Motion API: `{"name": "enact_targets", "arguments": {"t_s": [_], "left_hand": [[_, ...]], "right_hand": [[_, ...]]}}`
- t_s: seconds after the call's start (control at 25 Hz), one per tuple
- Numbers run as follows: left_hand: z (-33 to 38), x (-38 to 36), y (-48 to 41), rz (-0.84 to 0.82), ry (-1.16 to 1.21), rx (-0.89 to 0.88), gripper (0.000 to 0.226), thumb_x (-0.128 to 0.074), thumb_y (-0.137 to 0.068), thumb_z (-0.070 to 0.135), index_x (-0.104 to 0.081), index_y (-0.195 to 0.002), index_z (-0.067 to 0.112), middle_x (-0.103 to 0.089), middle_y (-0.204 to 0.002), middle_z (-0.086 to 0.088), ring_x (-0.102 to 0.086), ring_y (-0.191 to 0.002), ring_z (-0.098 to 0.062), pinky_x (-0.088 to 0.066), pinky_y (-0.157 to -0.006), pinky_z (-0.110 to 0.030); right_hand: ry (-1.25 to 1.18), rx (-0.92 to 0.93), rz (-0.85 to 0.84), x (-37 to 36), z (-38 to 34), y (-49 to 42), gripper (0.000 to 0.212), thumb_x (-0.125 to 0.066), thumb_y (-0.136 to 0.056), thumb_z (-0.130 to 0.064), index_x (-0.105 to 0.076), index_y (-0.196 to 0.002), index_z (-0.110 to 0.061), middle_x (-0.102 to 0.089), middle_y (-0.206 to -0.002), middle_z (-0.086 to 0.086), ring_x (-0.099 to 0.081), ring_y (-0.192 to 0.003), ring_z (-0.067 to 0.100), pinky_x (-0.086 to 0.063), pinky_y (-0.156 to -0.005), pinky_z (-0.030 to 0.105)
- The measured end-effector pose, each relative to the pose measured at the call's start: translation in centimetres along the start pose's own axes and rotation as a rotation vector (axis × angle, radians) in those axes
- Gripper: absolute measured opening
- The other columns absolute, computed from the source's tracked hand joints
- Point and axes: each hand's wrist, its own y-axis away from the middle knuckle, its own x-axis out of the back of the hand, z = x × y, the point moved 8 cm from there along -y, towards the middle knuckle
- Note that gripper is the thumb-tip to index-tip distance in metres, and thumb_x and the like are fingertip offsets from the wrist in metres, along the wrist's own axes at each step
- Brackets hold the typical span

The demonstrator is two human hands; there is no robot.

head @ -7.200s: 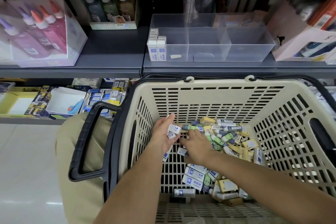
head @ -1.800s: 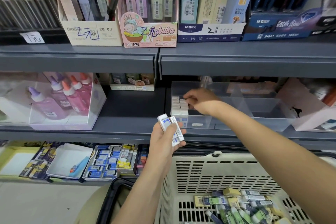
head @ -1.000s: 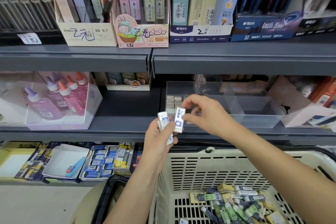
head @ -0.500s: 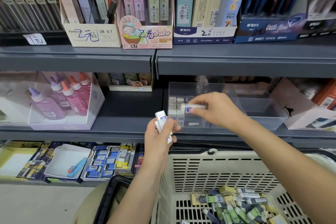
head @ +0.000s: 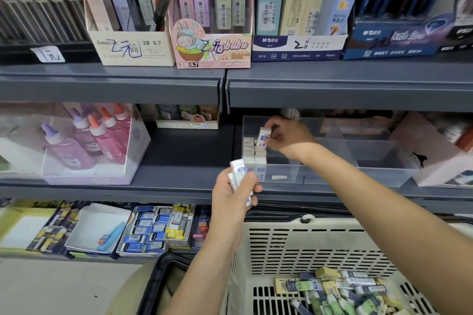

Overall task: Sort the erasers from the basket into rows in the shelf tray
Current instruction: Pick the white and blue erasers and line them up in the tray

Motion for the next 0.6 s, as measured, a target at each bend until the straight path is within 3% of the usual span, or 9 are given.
{"name": "enact_targets", "arguments": {"t_s": [0.12, 0.2, 0.32, 0.4, 0.6], "left_hand": [[-0.1, 0.0, 0.0, -0.005, 0.005, 0.002, 0.013, -0.060, -0.089, 0.013, -0.057, -0.101, 0.014, -0.066, -0.075, 0.003, -0.061, -0.067, -0.008, -0.046, -0.052, -0.020], [-0.2, 0.1, 0.0, -0.007, 0.008, 0.004, 0.013, -0.061, -0.089, 0.013, -0.057, -0.101, 0.014, -0.067, -0.074, 0.004, -0.061, -0.067, -0.007, -0.046, -0.052, -0.019], [-0.2, 0.1, -0.1, -0.005, 0.012, 0.010, 0.013, -0.061, -0.089, 0.014, -0.057, -0.101, 0.015, -0.066, -0.076, 0.003, -0.061, -0.067, -0.008, -0.045, -0.052, -0.020], [-0.2, 0.1, -0.1, -0.003, 0.015, 0.014, 0.013, -0.061, -0.089, 0.014, -0.057, -0.101, 0.015, -0.065, -0.076, 0.002, -0.060, -0.066, -0.008, -0.045, -0.052, -0.020], [-0.3, 0.1, -0.1, -0.004, 0.029, 0.026, 0.014, -0.061, -0.088, 0.014, -0.057, -0.102, 0.014, -0.063, -0.077, 0.001, -0.060, -0.065, -0.008, -0.045, -0.052, -0.020]], "right_hand": [[0.041, 0.007, -0.028, -0.7, -0.1, 0.0, 0.029, -0.055, -0.091, -0.020, -0.055, -0.120, -0.023, -0.066, -0.111, 0.002, -0.061, -0.098, 0.020, -0.041, -0.080, 0.022], [0.049, 0.023, -0.010, -0.3, -0.2, 0.1, 0.030, -0.051, -0.093, -0.022, -0.054, -0.123, -0.027, -0.066, -0.110, 0.002, -0.064, -0.090, 0.015, -0.043, -0.078, 0.019], [-0.002, 0.009, 0.019, -0.1, -0.1, 0.1, 0.017, -0.053, -0.091, -0.017, -0.057, -0.101, -0.031, -0.070, -0.094, -0.001, -0.065, -0.072, 0.004, -0.045, -0.064, 0.015], [0.053, 0.013, -0.005, -0.7, -0.1, 0.1, 0.014, -0.054, -0.090, -0.020, -0.061, -0.097, -0.030, -0.070, -0.099, -0.001, -0.066, -0.085, 0.012, -0.045, -0.073, 0.019], [0.102, -0.030, 0.004, -1.9, 0.3, 0.8, 0.032, -0.045, -0.093, -0.020, -0.053, -0.124, -0.021, -0.062, -0.119, 0.005, -0.059, -0.101, 0.024, -0.042, -0.078, 0.024]]}}
